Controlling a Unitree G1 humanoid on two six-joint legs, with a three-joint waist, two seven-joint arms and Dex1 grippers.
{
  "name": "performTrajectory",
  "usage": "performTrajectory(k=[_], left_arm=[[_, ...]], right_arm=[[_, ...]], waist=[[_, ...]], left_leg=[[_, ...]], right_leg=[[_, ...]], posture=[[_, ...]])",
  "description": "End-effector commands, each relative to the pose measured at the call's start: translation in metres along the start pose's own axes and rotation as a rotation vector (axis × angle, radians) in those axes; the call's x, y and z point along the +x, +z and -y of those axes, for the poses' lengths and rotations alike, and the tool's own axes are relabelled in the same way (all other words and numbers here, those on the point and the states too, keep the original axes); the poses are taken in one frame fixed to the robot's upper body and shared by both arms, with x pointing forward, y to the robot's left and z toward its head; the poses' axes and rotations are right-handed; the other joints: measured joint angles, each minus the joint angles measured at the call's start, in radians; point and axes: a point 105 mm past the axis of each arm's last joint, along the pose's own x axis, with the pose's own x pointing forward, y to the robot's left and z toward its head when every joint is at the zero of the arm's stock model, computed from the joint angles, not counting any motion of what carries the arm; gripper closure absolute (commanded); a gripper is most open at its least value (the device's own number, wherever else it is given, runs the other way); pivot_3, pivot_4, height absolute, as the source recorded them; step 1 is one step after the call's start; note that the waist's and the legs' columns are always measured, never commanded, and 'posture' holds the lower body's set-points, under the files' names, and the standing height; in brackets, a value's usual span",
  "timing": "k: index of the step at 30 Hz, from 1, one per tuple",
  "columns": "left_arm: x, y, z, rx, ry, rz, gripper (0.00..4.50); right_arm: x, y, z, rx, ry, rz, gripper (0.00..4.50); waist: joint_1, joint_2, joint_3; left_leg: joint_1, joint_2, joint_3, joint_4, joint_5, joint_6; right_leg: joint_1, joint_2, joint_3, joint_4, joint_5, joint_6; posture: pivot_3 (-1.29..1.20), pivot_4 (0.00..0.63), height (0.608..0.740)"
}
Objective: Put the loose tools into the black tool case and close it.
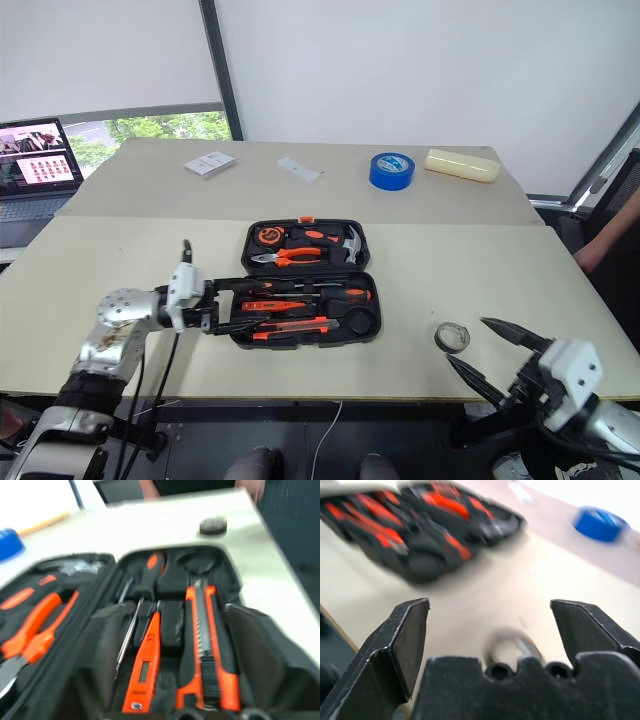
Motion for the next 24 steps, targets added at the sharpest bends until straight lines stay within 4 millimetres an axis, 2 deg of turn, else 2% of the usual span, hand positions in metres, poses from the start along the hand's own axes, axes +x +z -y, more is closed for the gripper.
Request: performTrajectory(k=[1, 3, 5, 8, 10, 12, 14, 19, 22, 24], left_arm=[[-0.031, 0.005, 0.012, -0.002, 0.046, -0.041, 0.04], [-0.041, 0.004, 0.021, -0.039, 0.064, -0.039, 0.04], [-0.042, 0.01, 0.023, -0.056, 0.104, 0.008, 0.04], [-0.032, 0.022, 0.031, -0.064, 0.093, 0.072, 0.04], [-0.024, 0.029, 0.035, -0.055, 0.07, 0.101, 0.04], [-0.016, 0.031, 0.039, -0.057, 0.038, 0.109, 0.04], [-0.009, 0.03, 0.046, -0.06, -0.013, 0.092, 0.04], [0.002, 0.032, 0.054, -0.052, -0.081, 0.085, 0.04], [0.005, 0.037, 0.054, -0.033, -0.088, 0.088, 0.04], [0.007, 0.041, 0.056, -0.028, -0.087, 0.095, 0.0]], right_arm=[[-0.026, -0.02, 0.006, -0.039, -0.111, -0.058, 0.0], [-0.027, -0.026, -0.002, -0.021, -0.079, -0.07, 0.0], [-0.022, -0.026, -0.009, -0.023, -0.015, -0.076, 0.0], [-0.004, -0.009, -0.006, -0.041, 0.068, -0.074, 0.0], [0.012, 0.005, -0.012, 0.021, 0.183, -0.11, 0.0], [0.026, 0.015, -0.015, 0.014, 0.265, -0.163, 0.0], [0.037, 0.019, -0.008, -0.006, 0.272, -0.212, 0.0], [0.056, 0.008, -0.001, -0.041, 0.325, -0.37, 0.0], [0.067, 0.001, 0.002, -0.047, 0.342, -0.424, 0.0], [0.073, -0.006, 0.002, -0.047, 0.381, -0.475, 0.52]], waist=[[-0.002, 0.001, 0.0], [-0.003, 0.002, 0.002], [-0.005, 0.004, 0.003], [-0.008, 0.004, 0.004], [-0.011, 0.007, 0.006], [-0.011, 0.007, 0.007], [-0.01, 0.004, 0.008], [0.0, 0.001, 0.009], [0.003, 0.001, 0.009], [0.003, 0.001, 0.009]], left_leg=[[0.0, 0.0, 0.0, 0.0, 0.0, 0.0], [0.002, 0.0, 0.001, -0.001, -0.001, -0.002], [0.004, 0.001, 0.002, -0.001, -0.005, -0.008], [0.01, 0.0, 0.003, -0.001, -0.006, -0.01], [0.011, -0.001, 0.005, -0.001, -0.006, -0.01], [0.011, -0.003, 0.008, -0.001, -0.006, -0.01], [0.013, -0.004, 0.007, -0.001, -0.006, -0.01], [0.01, -0.006, 0.005, 0.0, -0.006, -0.01], [0.003, -0.007, 0.005, -0.001, -0.003, 0.002], [0.0, -0.007, 0.005, 0.0, -0.004, 0.003]], right_leg=[[0.0, 0.0, 0.0, 0.0, -0.001, 0.001], [0.0, -0.001, 0.0, 0.0, -0.009, -0.003], [0.001, -0.002, 0.0, 0.001, -0.009, -0.003], [0.001, -0.005, 0.0, 0.0, -0.009, -0.004], [0.001, -0.011, 0.0, 0.0, -0.009, -0.003], [0.001, -0.014, 0.0, 0.0, -0.009, -0.003], [0.002, -0.013, -0.001, 0.0, -0.008, -0.003], [0.002, -0.013, -0.002, 0.0, -0.009, -0.001], [0.002, -0.012, -0.001, -0.001, -0.01, 0.001], [0.0, -0.012, -0.001, -0.001, -0.006, 0.004]], posture=[[0.0, 0.15, 0.74], [0.0, 0.15, 0.74], [0.0, 0.15, 0.74], [0.0, 0.15, 0.74], [0.0, 0.15, 0.74], [0.0, 0.15, 0.74], [0.0, 0.15, 0.74], [0.0, 0.15, 0.74], [0.0, 0.15, 0.74], [0.0, 0.15, 0.74]])
